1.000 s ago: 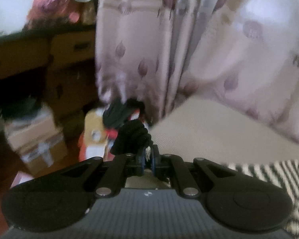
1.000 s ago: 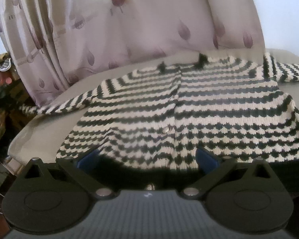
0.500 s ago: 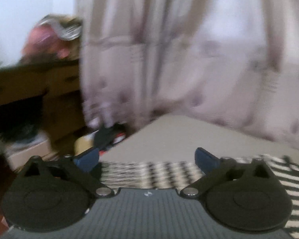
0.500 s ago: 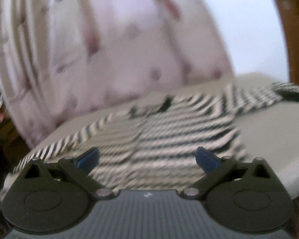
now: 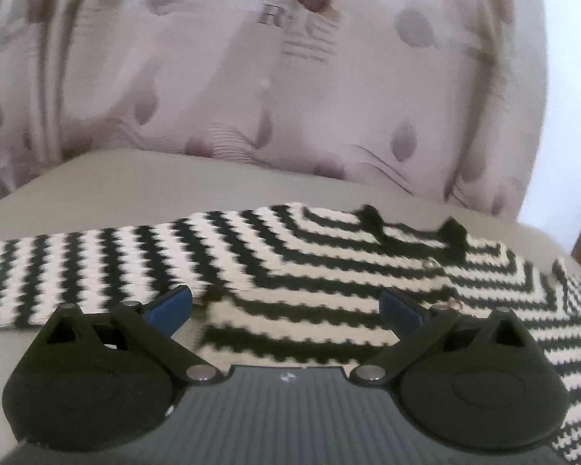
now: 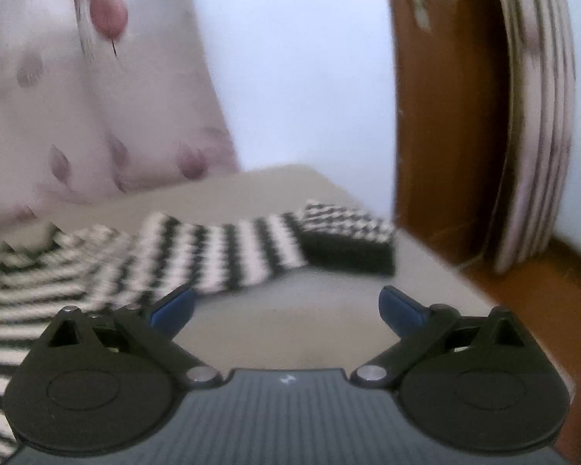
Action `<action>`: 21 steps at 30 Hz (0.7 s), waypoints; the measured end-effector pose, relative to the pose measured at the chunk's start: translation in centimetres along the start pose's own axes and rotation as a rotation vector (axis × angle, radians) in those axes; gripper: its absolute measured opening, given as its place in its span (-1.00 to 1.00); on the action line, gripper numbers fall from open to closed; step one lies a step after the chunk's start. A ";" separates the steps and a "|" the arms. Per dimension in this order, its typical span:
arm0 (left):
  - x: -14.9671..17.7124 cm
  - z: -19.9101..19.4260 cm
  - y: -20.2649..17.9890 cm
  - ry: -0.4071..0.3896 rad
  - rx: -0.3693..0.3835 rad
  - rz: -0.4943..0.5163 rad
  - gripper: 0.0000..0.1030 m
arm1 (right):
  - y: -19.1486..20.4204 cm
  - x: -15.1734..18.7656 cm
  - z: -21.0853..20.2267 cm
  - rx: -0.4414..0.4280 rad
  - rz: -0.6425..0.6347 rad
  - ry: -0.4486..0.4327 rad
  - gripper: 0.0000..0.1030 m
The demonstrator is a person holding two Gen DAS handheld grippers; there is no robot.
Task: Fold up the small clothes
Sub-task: 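Move the right gripper to the cuff of the sleeve nearest it, then close the right gripper on the sleeve cuff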
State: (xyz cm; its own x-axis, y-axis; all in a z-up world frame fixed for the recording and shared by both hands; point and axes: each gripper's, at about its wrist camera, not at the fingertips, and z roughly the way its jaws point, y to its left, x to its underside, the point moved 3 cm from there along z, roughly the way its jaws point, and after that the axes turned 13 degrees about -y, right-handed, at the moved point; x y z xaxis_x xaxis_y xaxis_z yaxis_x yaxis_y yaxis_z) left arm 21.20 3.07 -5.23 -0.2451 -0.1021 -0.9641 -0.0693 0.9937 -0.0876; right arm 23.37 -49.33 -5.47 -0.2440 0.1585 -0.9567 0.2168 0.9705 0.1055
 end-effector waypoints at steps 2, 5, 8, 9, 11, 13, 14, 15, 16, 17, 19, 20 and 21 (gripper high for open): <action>0.9 -0.2 -0.8 -0.010 -0.008 0.036 0.99 | 0.1 0.2 2.5 0.007 -0.137 0.016 0.94; 2.2 0.3 -1.5 0.003 -0.031 0.076 0.99 | 0.7 0.8 5.9 -0.003 -0.328 0.025 0.74; 2.6 1.2 -1.1 0.062 -0.040 0.056 0.99 | 0.0 1.5 9.9 -0.016 -0.437 0.095 0.00; 2.7 1.5 -1.0 0.074 -0.044 0.047 0.99 | -0.4 1.5 10.9 -0.022 -0.441 0.119 -0.06; 3.0 1.9 -0.7 0.099 -0.059 0.032 1.00 | -1.8 0.9 12.2 -0.055 -0.384 0.137 -0.24; 3.2 2.2 -0.3 0.120 -0.065 0.012 1.00 | -3.6 -0.8 12.7 -0.025 -0.300 0.132 -0.63; 3.2 2.4 -0.2 0.124 -0.069 0.004 1.00 | -5.2 -2.2 12.8 0.009 -0.226 0.100 -0.63; 3.3 2.5 -0.1 0.130 -0.073 -0.003 1.00 | -7.0 -3.4 12.8 0.054 -0.148 0.065 -0.63; 3.4 2.6 0.0 0.137 -0.073 -0.006 1.00 | -9.4 -4.8 12.7 0.117 -0.038 0.023 -0.63; 3.4 2.8 0.0 0.140 -0.076 -0.005 1.00 | -12.3 -6.0 12.4 0.189 0.105 -0.029 -0.63; 3.4 2.7 -0.1 0.140 -0.080 0.003 1.00 | -17.6 -7.3 11.4 0.238 0.404 -0.116 -0.61; 3.4 2.7 -0.2 0.141 -0.079 0.010 1.00 | -19.9 -7.3 11.1 0.246 0.515 -0.120 -0.58; 3.4 2.7 -0.3 0.142 -0.077 0.016 1.00 | -21.2 -7.1 10.8 0.269 0.558 -0.101 -0.51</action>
State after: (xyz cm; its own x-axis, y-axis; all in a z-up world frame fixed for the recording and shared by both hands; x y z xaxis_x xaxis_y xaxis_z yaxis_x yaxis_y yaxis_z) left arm 23.03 2.55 -9.21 -0.3803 -0.0971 -0.9198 -0.1366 0.9895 -0.0479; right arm 30.70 -72.97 -3.81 0.0620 0.5975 -0.7995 0.5191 0.6649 0.5371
